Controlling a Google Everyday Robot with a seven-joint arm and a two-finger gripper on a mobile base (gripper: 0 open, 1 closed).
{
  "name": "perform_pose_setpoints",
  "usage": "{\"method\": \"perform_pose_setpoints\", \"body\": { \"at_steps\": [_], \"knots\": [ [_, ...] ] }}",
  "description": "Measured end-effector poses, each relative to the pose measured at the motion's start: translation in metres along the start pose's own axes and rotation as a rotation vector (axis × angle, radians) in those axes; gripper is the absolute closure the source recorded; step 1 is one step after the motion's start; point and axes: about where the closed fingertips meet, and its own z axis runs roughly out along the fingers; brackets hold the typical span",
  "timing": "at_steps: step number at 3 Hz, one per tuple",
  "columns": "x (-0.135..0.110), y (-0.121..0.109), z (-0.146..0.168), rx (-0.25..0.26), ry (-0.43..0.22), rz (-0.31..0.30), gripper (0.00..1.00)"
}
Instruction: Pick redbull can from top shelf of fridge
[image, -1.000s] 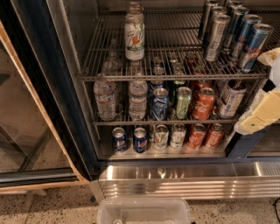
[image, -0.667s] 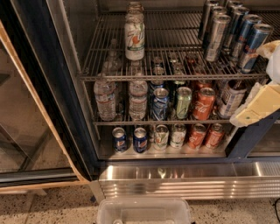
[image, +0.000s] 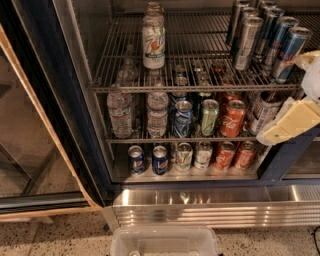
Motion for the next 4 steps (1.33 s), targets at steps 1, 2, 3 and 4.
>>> {"method": "perform_pose_setpoints", "body": {
  "at_steps": [1,2,3,4],
  "knots": [
    [0.005,0.004,0.009,0.071,-0.070,0.113,0.00],
    [0.009,0.002,0.020,0.162,-0.137,0.221,0.00],
    [0.011,-0.008,0.027,0.241,-0.209,0.294,0.00],
    [0.006,-0.019,0.023,0.286,-0.236,0.298,0.00]
  ]
}}
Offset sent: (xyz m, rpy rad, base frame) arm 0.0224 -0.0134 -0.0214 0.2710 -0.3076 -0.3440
